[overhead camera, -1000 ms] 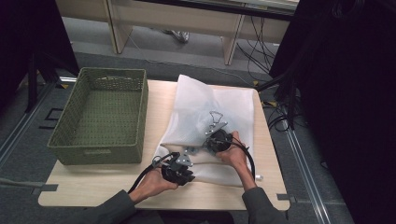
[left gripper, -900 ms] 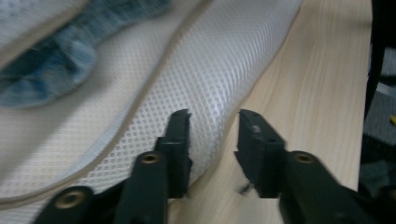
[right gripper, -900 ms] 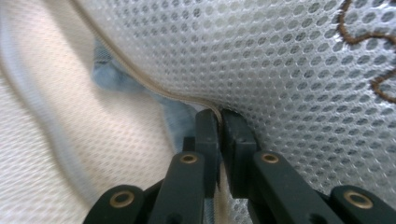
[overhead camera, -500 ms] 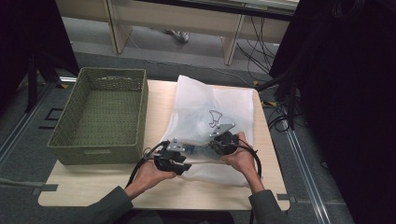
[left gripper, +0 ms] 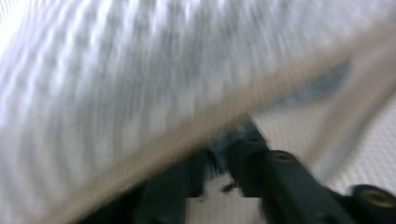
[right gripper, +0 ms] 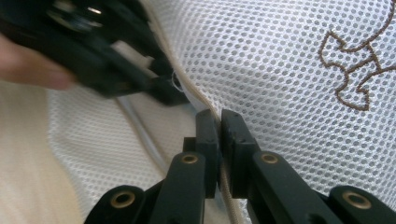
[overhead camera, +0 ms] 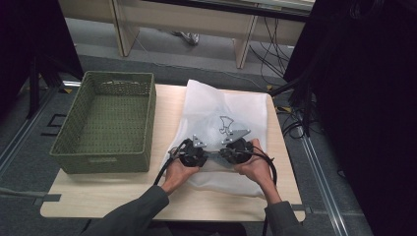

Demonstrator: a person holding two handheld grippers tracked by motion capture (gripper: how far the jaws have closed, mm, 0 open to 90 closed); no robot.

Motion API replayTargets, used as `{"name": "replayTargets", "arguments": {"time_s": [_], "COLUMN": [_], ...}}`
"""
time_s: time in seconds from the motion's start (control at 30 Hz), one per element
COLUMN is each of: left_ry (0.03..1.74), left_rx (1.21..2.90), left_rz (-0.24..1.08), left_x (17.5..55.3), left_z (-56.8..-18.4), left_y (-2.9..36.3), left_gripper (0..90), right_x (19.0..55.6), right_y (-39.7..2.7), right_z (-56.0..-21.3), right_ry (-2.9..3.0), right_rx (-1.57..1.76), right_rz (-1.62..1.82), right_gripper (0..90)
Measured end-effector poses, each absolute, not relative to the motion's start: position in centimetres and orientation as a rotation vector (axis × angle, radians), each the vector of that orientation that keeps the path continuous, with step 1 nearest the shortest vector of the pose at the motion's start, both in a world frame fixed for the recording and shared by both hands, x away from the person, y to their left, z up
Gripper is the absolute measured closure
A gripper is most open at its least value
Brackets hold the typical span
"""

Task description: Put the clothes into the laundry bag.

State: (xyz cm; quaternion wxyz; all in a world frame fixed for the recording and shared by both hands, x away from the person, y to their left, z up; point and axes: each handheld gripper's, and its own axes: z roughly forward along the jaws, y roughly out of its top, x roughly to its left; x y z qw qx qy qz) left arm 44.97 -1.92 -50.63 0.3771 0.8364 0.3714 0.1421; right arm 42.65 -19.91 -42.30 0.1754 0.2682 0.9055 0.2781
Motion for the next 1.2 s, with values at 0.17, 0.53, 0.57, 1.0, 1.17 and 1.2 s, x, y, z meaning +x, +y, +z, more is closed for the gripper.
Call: {"name": "replayTargets", "arguments": {"time_s": [0.17,0.53,0.57,1.0,1.17,1.2], "left_ry": [0.999,0.906,0.907,0.847,0.831,0.834], "left_rx": [2.116,2.194,2.19,2.137,2.141,2.144], "left_rz": [0.412,0.254,0.234,0.22,0.212,0.22], "left_x": [46.1,42.8,42.4,39.5,39.1,39.0], "left_z": [-50.7,-49.4,-49.0,-46.3,-46.2,-46.2], "left_y": [-2.6,0.6,1.4,5.4,5.6,5.6], "left_gripper": [82.2,63.6,62.1,56.8,55.2,54.9], "right_x": [42.0,42.8,42.9,43.7,43.9,44.0], "right_y": [-19.6,-18.1,-18.1,-18.9,-19.6,-19.8], "right_z": [-41.6,-47.1,-47.3,-48.1,-48.1,-48.2], "right_ry": [2.591,2.775,2.778,2.738,2.72,2.714], "right_rx": [0.718,0.762,0.749,0.776,0.806,0.799], "right_rz": [0.791,0.607,0.599,0.512,0.493,0.501], "right_gripper": [87.1,86.9,86.9,86.6,86.1,86.0]}}
